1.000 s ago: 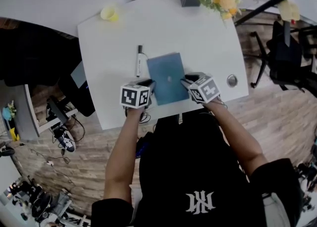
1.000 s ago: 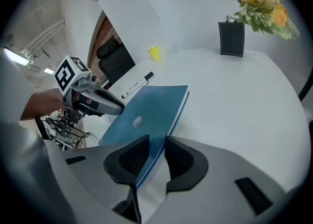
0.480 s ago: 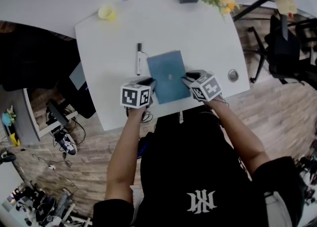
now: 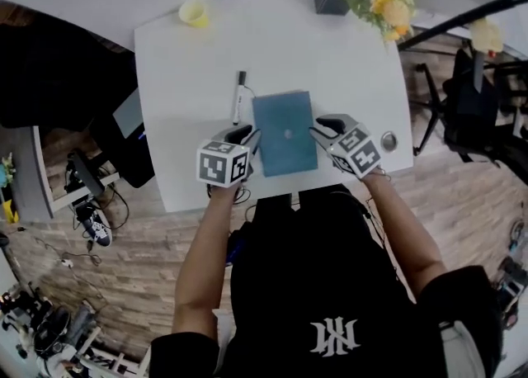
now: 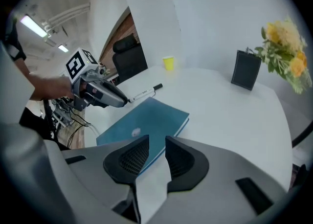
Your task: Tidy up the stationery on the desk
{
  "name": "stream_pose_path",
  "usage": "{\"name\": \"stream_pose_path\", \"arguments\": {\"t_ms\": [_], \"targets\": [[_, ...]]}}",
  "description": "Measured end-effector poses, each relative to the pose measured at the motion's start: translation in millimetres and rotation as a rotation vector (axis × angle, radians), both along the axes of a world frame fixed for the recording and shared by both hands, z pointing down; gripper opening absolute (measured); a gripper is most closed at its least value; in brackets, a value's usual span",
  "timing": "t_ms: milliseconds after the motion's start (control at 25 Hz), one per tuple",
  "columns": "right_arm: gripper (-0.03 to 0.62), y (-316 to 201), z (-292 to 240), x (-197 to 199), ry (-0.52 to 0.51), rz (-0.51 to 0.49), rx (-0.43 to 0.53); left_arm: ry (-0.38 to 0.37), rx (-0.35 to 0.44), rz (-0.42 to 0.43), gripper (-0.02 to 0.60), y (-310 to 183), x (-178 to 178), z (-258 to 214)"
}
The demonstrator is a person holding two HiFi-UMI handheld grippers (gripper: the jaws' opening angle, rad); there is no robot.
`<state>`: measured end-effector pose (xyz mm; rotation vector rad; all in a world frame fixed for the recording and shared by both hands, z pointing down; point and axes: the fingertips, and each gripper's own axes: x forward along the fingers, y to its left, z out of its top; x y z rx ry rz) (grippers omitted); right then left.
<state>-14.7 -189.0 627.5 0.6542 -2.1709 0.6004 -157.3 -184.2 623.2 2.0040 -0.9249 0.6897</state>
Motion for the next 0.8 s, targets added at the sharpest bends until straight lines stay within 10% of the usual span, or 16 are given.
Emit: {"name": "stream_pose_path", "arguments": {"t_ms": [560,800], "targets": [[0.121,-81.3,-78.9,-114.0,-0.282,-0.409,0.222,-0.205,0.087,-0.112,0.110,-50.2,-35.8,-0.9],[0.121,-92.4,-55.5,-151.7,-0.217,-0.623,0.202,-0.275,0.069,-0.136,0.110,-61.3,-38.3,19.2]]}}
